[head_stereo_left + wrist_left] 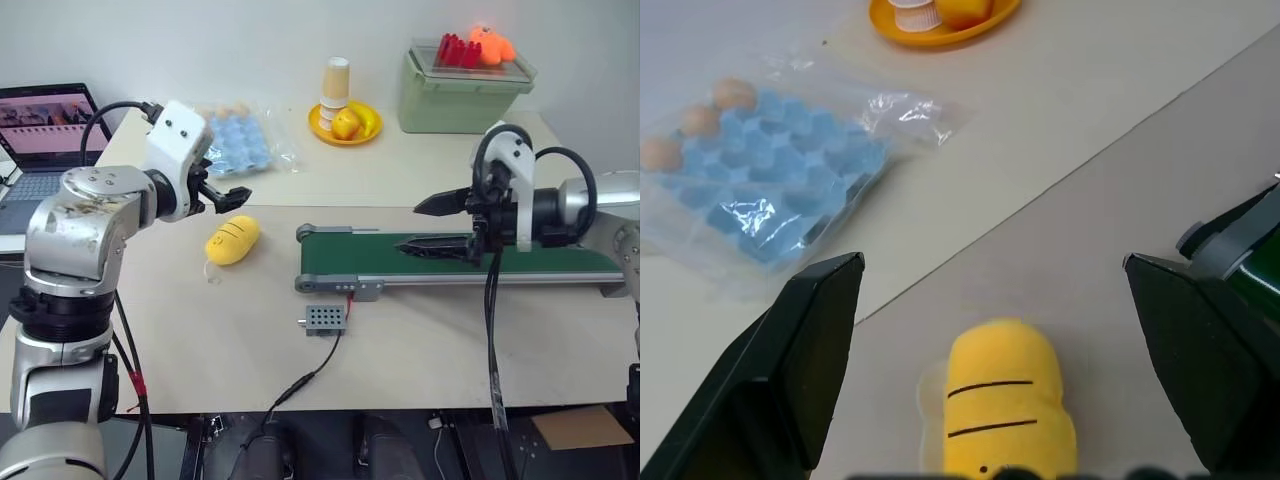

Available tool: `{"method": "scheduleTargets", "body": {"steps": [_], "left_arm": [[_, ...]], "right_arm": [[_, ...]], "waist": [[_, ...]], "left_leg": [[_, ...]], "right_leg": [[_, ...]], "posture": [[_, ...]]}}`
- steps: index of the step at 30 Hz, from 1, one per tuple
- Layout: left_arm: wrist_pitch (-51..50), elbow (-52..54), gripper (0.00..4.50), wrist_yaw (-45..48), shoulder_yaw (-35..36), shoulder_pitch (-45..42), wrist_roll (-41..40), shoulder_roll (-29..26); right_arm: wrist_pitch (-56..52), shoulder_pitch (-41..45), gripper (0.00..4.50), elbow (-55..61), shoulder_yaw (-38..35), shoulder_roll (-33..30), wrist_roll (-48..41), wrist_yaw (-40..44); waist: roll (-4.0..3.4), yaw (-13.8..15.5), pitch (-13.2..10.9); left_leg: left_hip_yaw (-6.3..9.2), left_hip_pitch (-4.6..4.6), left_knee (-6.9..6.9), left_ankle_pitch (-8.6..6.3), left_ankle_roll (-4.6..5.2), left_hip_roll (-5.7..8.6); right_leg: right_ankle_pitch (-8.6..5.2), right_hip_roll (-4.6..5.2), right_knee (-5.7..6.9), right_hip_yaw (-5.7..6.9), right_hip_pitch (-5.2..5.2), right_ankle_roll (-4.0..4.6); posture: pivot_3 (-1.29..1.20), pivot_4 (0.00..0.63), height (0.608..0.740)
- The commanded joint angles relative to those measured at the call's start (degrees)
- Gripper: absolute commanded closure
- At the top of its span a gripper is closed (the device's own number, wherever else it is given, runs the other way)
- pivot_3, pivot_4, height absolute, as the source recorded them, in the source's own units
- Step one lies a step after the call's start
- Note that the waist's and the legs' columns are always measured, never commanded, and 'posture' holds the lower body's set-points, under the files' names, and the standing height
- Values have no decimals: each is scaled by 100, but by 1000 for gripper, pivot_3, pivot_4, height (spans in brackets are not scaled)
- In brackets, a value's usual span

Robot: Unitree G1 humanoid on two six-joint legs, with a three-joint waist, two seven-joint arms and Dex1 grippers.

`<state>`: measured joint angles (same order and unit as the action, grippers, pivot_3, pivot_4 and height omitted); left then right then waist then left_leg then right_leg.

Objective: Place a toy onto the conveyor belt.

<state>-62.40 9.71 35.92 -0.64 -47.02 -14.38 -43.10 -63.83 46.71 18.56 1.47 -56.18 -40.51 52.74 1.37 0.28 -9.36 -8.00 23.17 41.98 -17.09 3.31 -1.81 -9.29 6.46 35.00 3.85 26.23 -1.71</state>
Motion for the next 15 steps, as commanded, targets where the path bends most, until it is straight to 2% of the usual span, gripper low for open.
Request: {"method": "scheduleTargets", "body": {"steps": [1,8,15], "left_arm": [[473,-436,68,-49,-132,86,211,-3],[820,-1366,68,-6,-323,251,298,245],[1066,-1791,68,183,-517,316,369,386]], "right_arm": [[27,71,0,145,-277,-27,-16,-100],[-123,33,0,251,-419,-100,-100,-247],[-271,-27,0,366,-569,-138,-194,-402]], "waist": [[0,5,0],[0,29,0],[1,38,0]], "left_leg": [[1,0,0,1,-1,0],[1,6,0,0,0,-1],[2,8,1,0,1,-2]], "right_leg": [[0,0,-1,0,0,1],[0,2,-4,1,1,2],[0,3,-3,4,1,3]], "posture": [[0,150,734],[0,150,734],[0,150,734]]}}
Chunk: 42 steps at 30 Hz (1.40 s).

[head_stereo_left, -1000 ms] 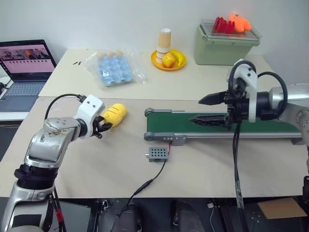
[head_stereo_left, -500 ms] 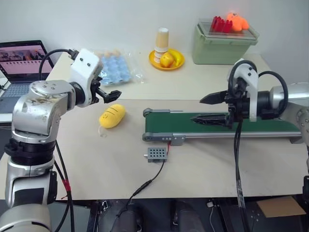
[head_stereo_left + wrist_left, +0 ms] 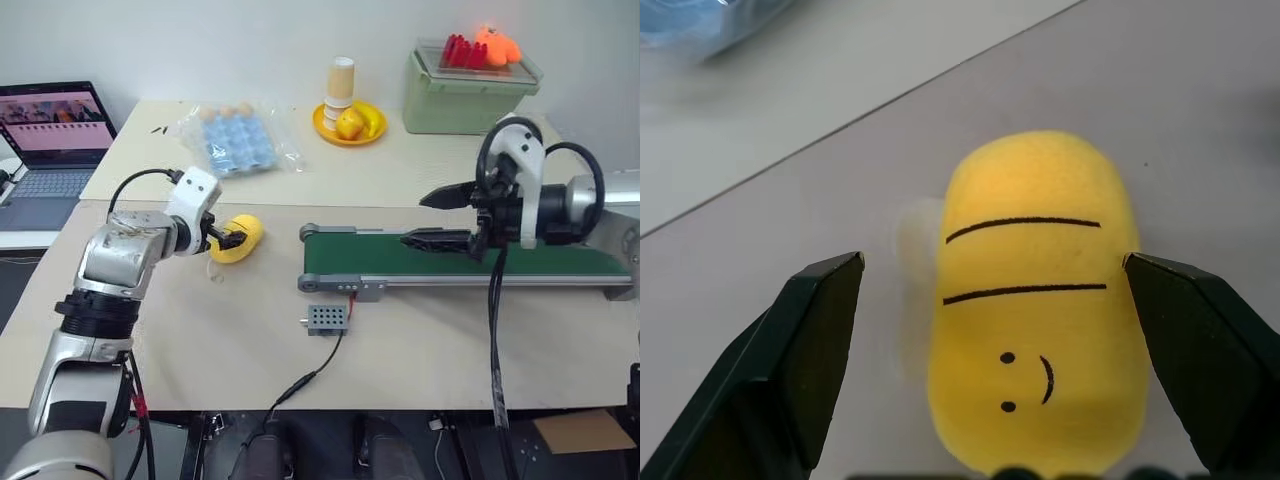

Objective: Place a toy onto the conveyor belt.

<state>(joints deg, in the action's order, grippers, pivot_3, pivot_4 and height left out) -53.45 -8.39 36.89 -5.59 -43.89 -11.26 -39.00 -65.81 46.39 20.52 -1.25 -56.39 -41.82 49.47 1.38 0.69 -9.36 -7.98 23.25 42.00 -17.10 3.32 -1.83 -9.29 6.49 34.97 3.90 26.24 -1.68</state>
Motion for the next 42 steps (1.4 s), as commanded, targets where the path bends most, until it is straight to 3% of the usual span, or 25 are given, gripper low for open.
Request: {"method": "scheduleTargets", "body": {"steps": [1,10,14,18,29,36,42], "left_arm": [[140,34,68,141,-38,55,33,-14],[107,273,68,483,-316,613,93,-169],[280,135,1122,513,-345,725,195,-246],[319,127,2626,503,-323,679,227,-257],[787,44,2626,413,-275,107,557,-297],[1624,-176,2626,1183,-595,-911,802,-549],[2607,-586,2626,2210,-1097,-1749,827,-82]], "right_arm": [[-92,-16,0,193,-315,-130,-69,-90],[-134,-33,0,214,-330,-104,-82,-173],[-108,-45,0,212,-319,-99,-77,-188],[-97,-45,0,213,-313,-88,-79,-206],[-68,-33,0,208,-306,-76,-75,-213],[-70,-102,0,269,-336,-11,-91,-291],[-137,-306,0,466,-562,72,-184,-493]], "waist": [[0,-5,0],[0,-16,0],[-1,-15,0],[-1,-15,0],[0,-10,0],[0,2,0],[1,17,0]], "left_leg": [[0,0,0,0,0,0],[1,-2,-1,0,0,-3],[2,-3,-1,-1,1,-4],[2,-3,-1,-1,1,-5],[2,-2,0,-1,2,-4],[1,8,0,-6,10,1],[-10,8,4,-5,9,6]], "right_leg": [[0,0,0,0,0,0],[0,0,1,-1,1,1],[0,1,0,-2,1,1],[0,2,0,-3,1,1],[0,2,0,-2,1,2],[1,3,-8,3,3,2],[0,2,-2,4,2,1]], "posture": [[0,150,734],[0,150,734],[0,150,734],[0,150,734],[0,150,734],[0,150,734],[0,150,734]]}}
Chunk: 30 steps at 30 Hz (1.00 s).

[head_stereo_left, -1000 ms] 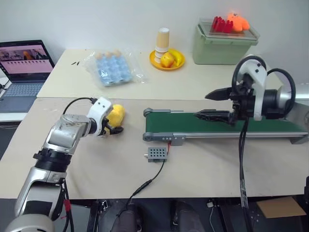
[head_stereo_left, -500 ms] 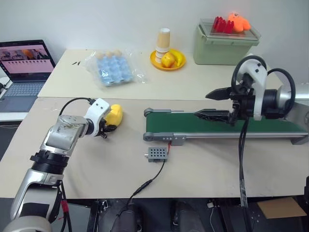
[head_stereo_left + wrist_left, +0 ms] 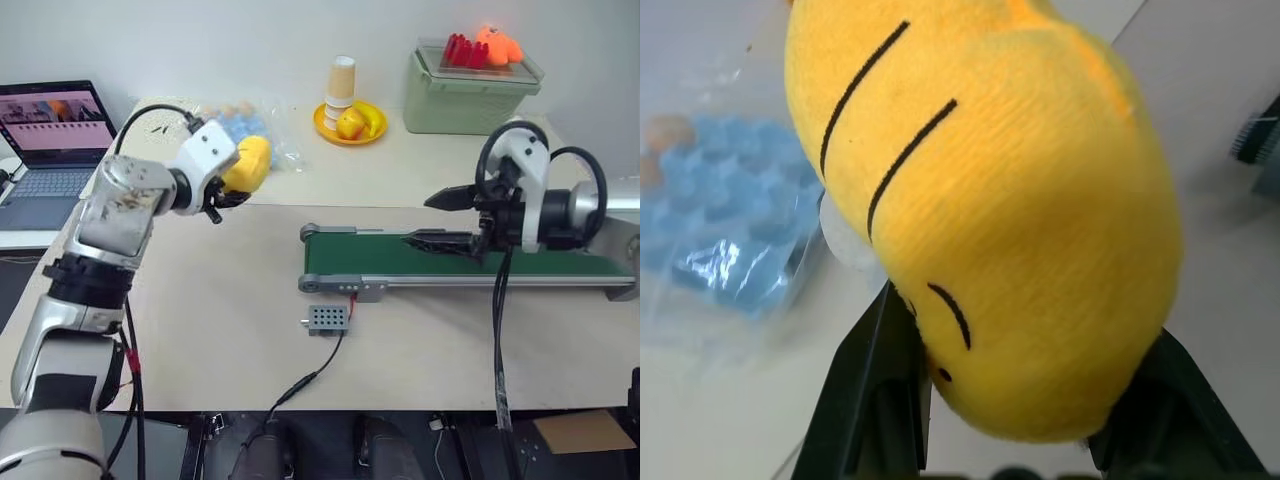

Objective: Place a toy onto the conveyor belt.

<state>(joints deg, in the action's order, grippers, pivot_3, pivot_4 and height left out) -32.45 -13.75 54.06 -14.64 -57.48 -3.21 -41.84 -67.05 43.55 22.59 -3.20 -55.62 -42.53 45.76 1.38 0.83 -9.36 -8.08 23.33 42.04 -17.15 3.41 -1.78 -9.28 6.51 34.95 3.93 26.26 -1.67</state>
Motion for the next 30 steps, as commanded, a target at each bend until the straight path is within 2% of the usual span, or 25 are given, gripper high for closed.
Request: {"method": "scheduleTargets", "body": {"steps": [1,10,19,26,27,28,30], "left_arm": [[629,-162,2626,639,-267,-489,38,299],[1975,-1397,2626,1597,-815,-946,445,1010],[2589,-1796,2626,2004,-963,-930,742,1447],[2702,-1930,2626,2274,-947,-944,823,1657],[2682,-1940,2081,2303,-934,-955,820,1673],[2674,-1951,1847,2315,-923,-970,823,1684],[2655,-1976,1047,2324,-897,-1008,826,1702]], "right_arm": [[-40,-63,0,302,-424,-2,-144,-164],[-548,-721,0,958,-1297,-99,-599,-710],[-1057,-1112,0,1485,-2020,-64,-1085,-1288],[-1174,-1222,0,1594,-2234,-84,-1373,-1597],[-1169,-1237,0,1596,-2246,-96,-1406,-1630],[-1163,-1250,0,1594,-2255,-105,-1431,-1656],[-1145,-1270,0,1582,-2260,-126,-1467,-1691]], "waist": [[0,6,0],[0,-27,0],[0,-16,0],[0,-14,0],[0,-15,0],[0,-15,0],[0,-19,0]], "left_leg": [[-1,1,2,0,0,0],[5,-1,2,0,1,-2],[12,7,19,-13,22,-8],[15,11,23,-18,32,-7],[15,11,23,-19,33,-8],[15,11,23,-19,33,-8],[15,10,23,-21,36,-8]], "right_leg": [[0,0,0,0,0,0],[0,-4,0,-3,1,0],[2,4,-1,-7,1,-2],[4,6,-3,-8,1,-5],[4,6,-3,-8,1,-5],[4,6,-3,-9,1,-5],[4,6,-2,-9,1,-5]], "posture": [[0,150,734],[0,150,734],[0,150,734],[0,150,734],[0,150,734],[0,150,734],[0,150,734]]}}
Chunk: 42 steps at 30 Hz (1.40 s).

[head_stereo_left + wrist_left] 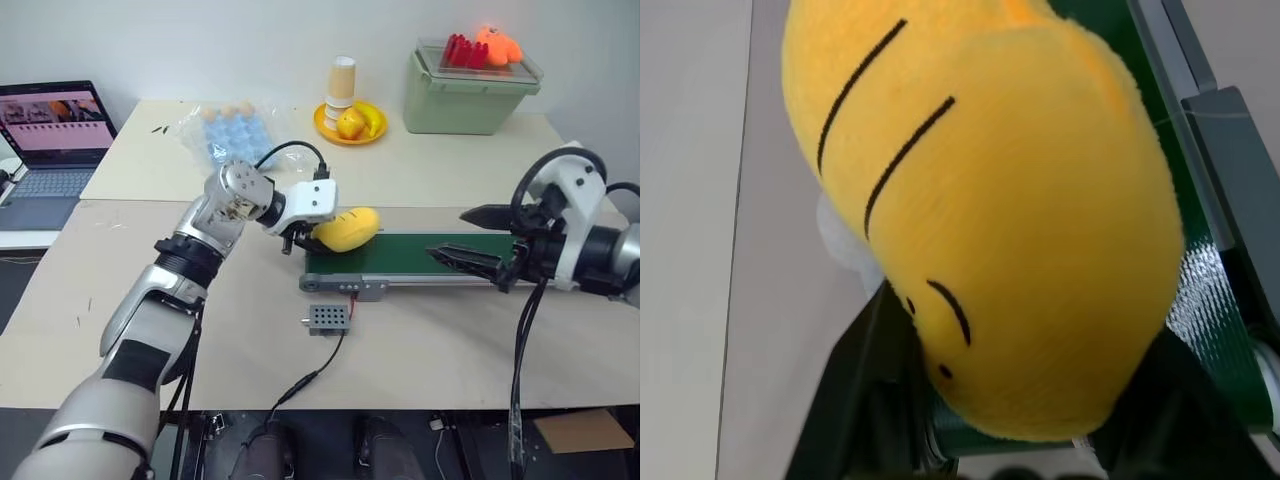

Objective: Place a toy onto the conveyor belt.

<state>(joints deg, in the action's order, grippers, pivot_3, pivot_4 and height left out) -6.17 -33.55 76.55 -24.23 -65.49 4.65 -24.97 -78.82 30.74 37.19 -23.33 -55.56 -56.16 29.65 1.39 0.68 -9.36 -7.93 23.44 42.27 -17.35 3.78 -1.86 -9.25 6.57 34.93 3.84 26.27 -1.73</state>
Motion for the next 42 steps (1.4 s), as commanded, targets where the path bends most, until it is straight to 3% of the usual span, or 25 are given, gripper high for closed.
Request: {"method": "scheduleTargets", "body": {"steps": [1,2,4,14,23,26,33,42], "left_arm": [[-2,3,816,80,81,-223,29,23],[-30,10,348,80,98,-227,21,30],[-53,37,37,65,116,-213,31,25],[-412,241,37,-213,350,-208,-29,-31],[-2623,1087,37,-750,1813,-78,-1309,-82],[-2843,1959,37,-1067,2302,342,-1647,-253],[-3299,3319,37,-1574,2553,1150,-1942,-587],[-3642,4007,37,-2307,2891,1807,-2132,-1055]], "right_arm": [[45,6,0,111,-244,-141,-121,-97],[59,1,0,103,-241,-149,-137,-113],[96,12,0,74,-212,-167,-160,-136],[250,106,0,-67,-45,-250,-178,-110],[301,-4,0,-196,-233,-510,-196,47],[571,-414,0,-182,-264,-745,181,227],[1266,-570,0,-514,182,-696,630,426],[2013,-297,0,-1213,772,-519,1143,767]], "waist": [[0,-8,0],[0,-10,0],[0,-11,0],[0,-4,0],[0,-11,0],[0,-3,0],[0,-11,0],[-1,-17,0]], "left_leg": [[0,-1,0,0,0,-1],[0,-1,0,0,0,-1],[0,-2,-1,0,0,-2],[1,-1,2,-5,9,-2],[4,6,1,-3,4,-4],[3,3,-1,-1,1,-2],[-4,-12,4,6,-10,-2],[-7,-21,-4,10,-17,0]], "right_leg": [[0,0,0,-1,0,0],[0,-1,0,-1,0,0],[0,-1,0,-2,0,0],[0,0,0,-2,0,0],[1,0,-2,-1,3,-8],[2,0,-5,-1,0,-10],[6,0,-3,-11,-9,-16],[5,-4,1,-17,-9,-14]], "posture": [[0,150,734],[0,150,734],[0,150,734],[0,150,734],[0,150,734],[0,150,734],[0,150,734],[0,150,734]]}}
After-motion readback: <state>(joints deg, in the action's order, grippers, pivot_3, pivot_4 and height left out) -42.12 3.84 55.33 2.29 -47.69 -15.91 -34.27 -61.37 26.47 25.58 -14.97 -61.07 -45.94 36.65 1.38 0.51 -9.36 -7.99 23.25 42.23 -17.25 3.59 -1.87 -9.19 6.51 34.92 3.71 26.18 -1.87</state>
